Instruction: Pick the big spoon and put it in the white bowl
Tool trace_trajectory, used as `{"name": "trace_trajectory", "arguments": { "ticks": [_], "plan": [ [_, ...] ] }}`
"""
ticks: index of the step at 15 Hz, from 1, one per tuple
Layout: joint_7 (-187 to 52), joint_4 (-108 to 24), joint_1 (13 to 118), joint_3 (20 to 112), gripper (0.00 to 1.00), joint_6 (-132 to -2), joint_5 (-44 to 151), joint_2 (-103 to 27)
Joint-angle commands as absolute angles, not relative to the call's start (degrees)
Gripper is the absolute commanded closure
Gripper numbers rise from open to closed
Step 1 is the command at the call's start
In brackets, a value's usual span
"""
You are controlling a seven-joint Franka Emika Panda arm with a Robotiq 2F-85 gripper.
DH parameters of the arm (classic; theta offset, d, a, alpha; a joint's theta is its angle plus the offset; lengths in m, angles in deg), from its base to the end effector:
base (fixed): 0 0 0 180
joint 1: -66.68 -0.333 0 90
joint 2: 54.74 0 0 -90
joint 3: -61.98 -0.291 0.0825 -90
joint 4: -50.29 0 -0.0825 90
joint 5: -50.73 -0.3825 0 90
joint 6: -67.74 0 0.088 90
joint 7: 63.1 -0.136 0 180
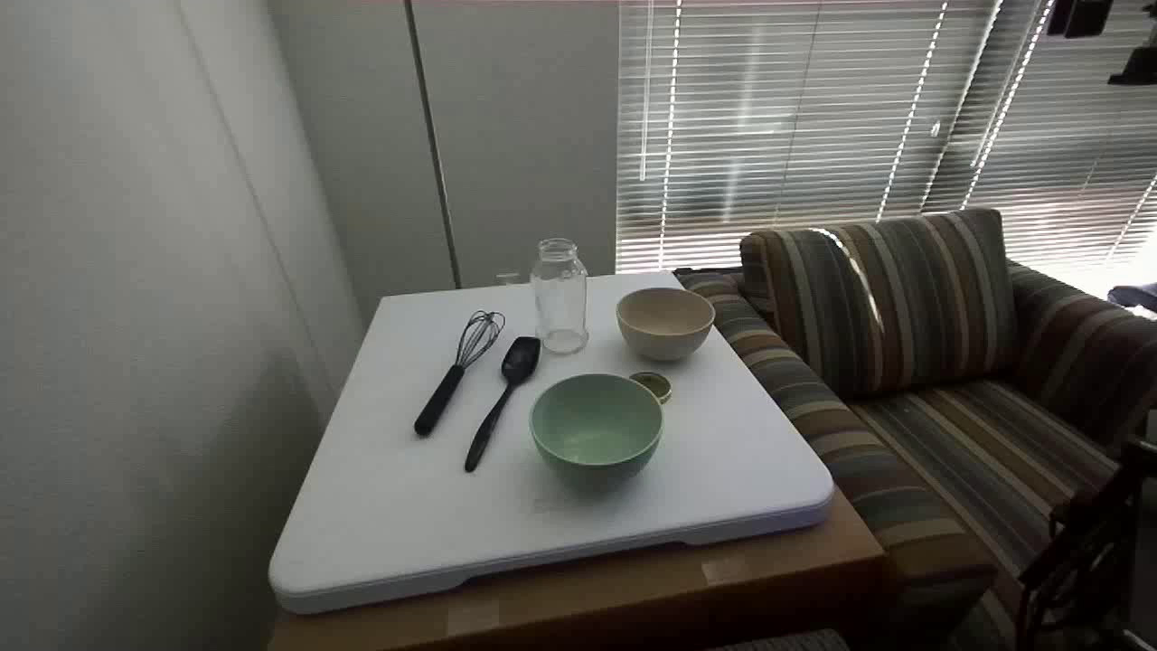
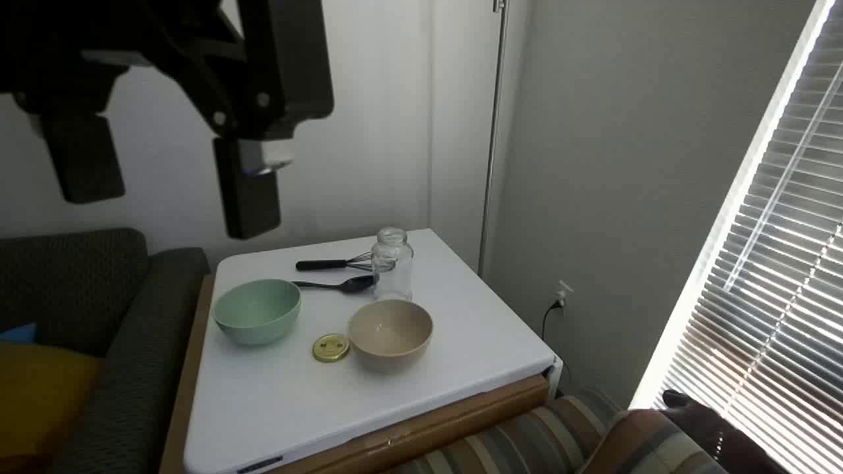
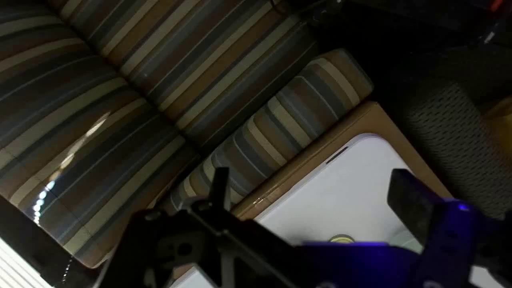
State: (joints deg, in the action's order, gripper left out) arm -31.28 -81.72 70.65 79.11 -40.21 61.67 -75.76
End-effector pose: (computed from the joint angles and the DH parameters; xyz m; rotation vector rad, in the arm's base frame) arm 0.4053 -0.1790 0.4263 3.0710 0.4240 -0.1396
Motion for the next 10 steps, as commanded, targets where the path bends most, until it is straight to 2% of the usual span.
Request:
{"name": "trace_trajectory", "arguments": {
  "ticks": [1,10],
  "plan": [
    [-30.97,-81.64,71.72,78.14,0.00,-40.17,61.29,-75.62],
    [-37.59,-78.24,67.07,71.65,0.00,-46.82,54.87,-65.59]
  ]
}}
